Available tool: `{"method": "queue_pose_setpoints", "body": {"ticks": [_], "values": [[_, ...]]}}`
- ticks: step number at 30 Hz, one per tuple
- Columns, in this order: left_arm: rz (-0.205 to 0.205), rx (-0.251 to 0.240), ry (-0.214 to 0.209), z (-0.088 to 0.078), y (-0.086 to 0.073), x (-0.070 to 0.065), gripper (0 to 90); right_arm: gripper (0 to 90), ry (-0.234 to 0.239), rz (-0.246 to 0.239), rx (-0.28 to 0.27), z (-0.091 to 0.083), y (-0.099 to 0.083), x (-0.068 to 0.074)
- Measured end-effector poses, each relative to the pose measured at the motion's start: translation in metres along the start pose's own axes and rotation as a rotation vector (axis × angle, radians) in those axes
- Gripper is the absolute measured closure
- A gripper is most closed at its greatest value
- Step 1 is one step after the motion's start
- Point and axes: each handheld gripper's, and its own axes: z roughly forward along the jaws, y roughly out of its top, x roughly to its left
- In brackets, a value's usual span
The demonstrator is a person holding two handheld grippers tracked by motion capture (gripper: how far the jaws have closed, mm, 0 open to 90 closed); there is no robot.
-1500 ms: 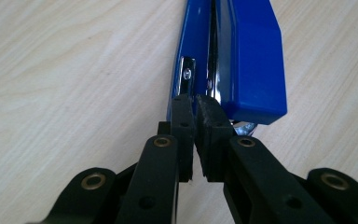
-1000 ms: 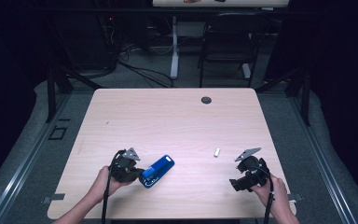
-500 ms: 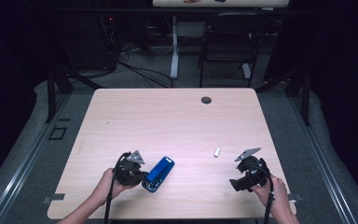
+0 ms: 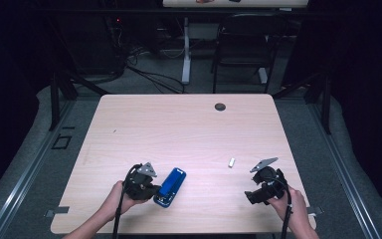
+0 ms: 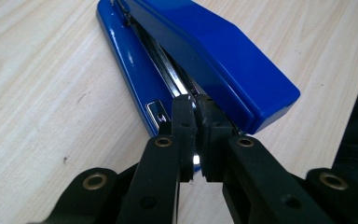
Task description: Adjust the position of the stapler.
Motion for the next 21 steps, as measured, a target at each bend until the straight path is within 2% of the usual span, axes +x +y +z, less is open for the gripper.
{"method": "queue_pose_setpoints", "body": {"ticks": [2,7,15,21], "values": [[0.009,0.005,-0.002,0.0007,0.0007,-0.0016,86.4,12.1,-0.002,-0.002,0.003,0.0002,0.0001,0.0001],[-0.002,0.001,-0.014,0.0019,0.0008,-0.0026,86.5,12.1,0.000,-0.002,0.004,0.0005,0.0001,0.0001],[-0.038,-0.013,-0.044,0.0047,0.0006,-0.0040,86.6,12.1,0.004,-0.001,0.007,0.0018,0.0003,0.0005],[-0.034,-0.014,-0.051,0.0068,0.0013,-0.0075,86.6,12.1,0.003,-0.001,0.008,0.0023,0.0002,0.0006]]}}
